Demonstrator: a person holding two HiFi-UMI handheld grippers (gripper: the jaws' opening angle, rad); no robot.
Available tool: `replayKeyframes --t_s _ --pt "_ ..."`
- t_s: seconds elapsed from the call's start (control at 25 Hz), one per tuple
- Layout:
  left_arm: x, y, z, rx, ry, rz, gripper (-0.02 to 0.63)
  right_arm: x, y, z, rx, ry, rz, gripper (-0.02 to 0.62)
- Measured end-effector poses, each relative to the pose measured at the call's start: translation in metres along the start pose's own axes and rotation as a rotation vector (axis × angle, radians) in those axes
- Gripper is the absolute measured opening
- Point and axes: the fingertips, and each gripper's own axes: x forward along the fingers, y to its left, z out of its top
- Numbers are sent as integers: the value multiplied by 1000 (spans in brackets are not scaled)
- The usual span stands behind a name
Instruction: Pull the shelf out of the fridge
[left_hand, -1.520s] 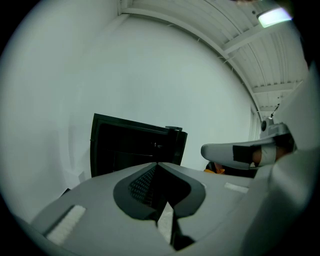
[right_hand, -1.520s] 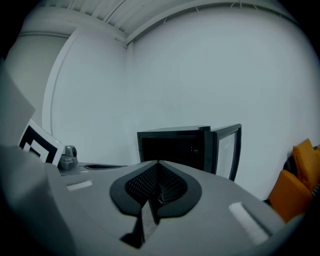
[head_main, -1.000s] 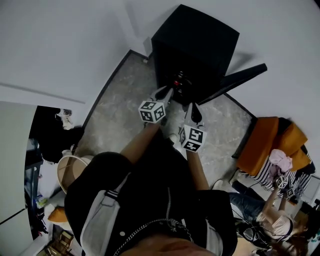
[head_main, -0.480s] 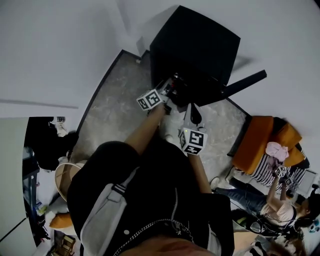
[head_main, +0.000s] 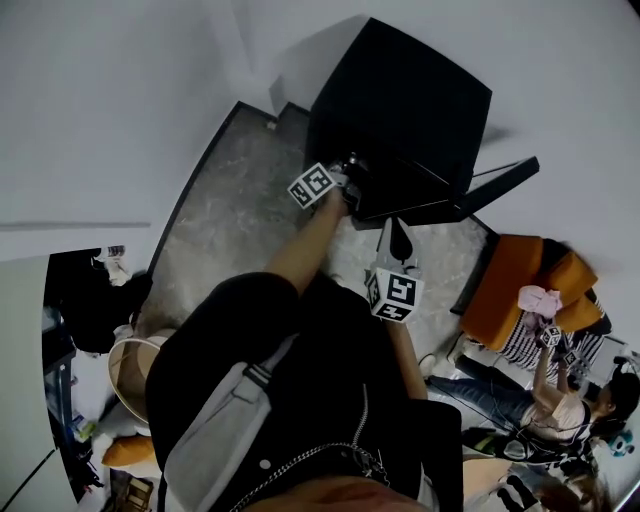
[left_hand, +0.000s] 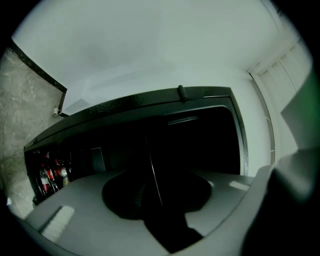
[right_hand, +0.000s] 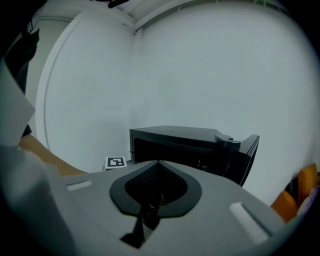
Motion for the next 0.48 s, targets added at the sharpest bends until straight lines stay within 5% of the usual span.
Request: replayKeyframes --t_s 0.48 --pt "56 11 7 -49 5 -23 113 -4 -26 -15 16 58 -115 3"
